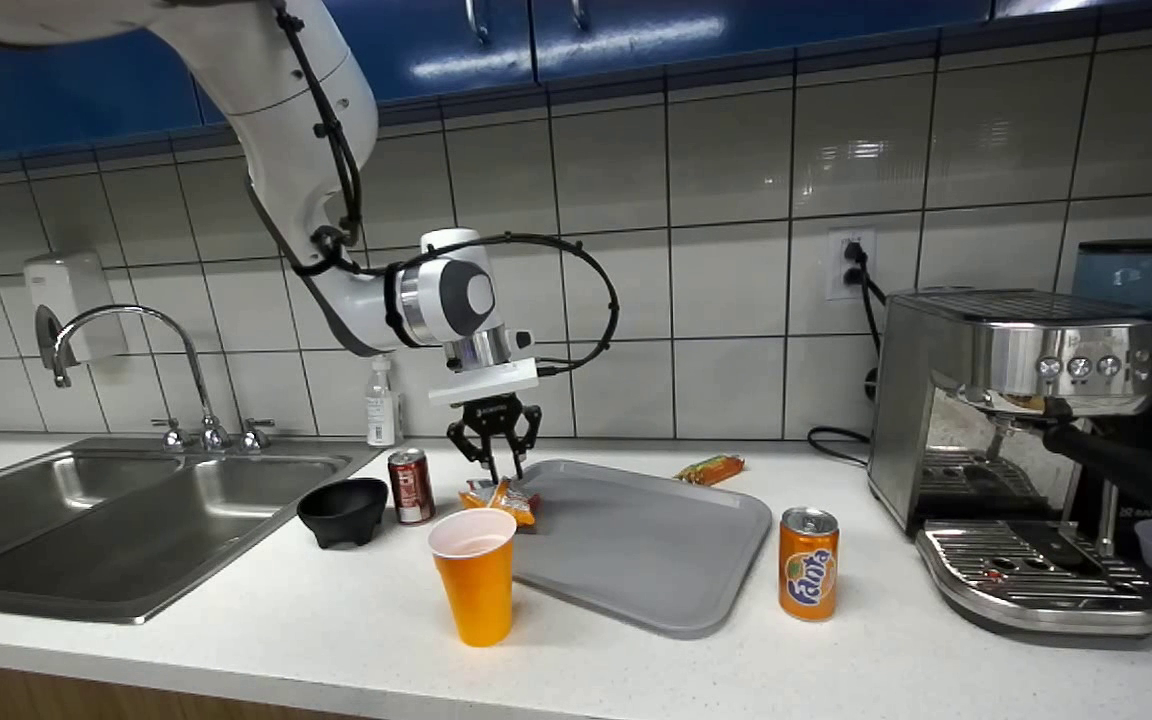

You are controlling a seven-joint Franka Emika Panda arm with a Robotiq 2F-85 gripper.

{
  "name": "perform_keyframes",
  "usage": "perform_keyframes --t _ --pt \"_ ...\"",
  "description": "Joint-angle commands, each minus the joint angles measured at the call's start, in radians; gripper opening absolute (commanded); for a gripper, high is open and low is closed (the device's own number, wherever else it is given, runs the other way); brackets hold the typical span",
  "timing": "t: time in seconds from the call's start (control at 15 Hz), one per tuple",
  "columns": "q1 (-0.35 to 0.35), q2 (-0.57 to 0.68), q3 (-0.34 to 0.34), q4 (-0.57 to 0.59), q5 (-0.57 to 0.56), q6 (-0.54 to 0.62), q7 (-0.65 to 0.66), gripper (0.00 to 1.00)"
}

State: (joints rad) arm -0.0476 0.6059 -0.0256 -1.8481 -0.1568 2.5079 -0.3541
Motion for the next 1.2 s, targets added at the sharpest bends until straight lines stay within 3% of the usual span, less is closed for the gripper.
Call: perform_keyframes --t 0.0,0.27,1.13 --pt "-0.007 -0.045 0.005 -0.027 -0.019 -0.014 0.013 0.68" --pt "-0.002 -0.087 0.003 -0.068 -0.021 -0.005 0.026 0.98" --pt "0.015 -0.338 0.000 -0.328 -0.007 -0.024 0.123 1.00"
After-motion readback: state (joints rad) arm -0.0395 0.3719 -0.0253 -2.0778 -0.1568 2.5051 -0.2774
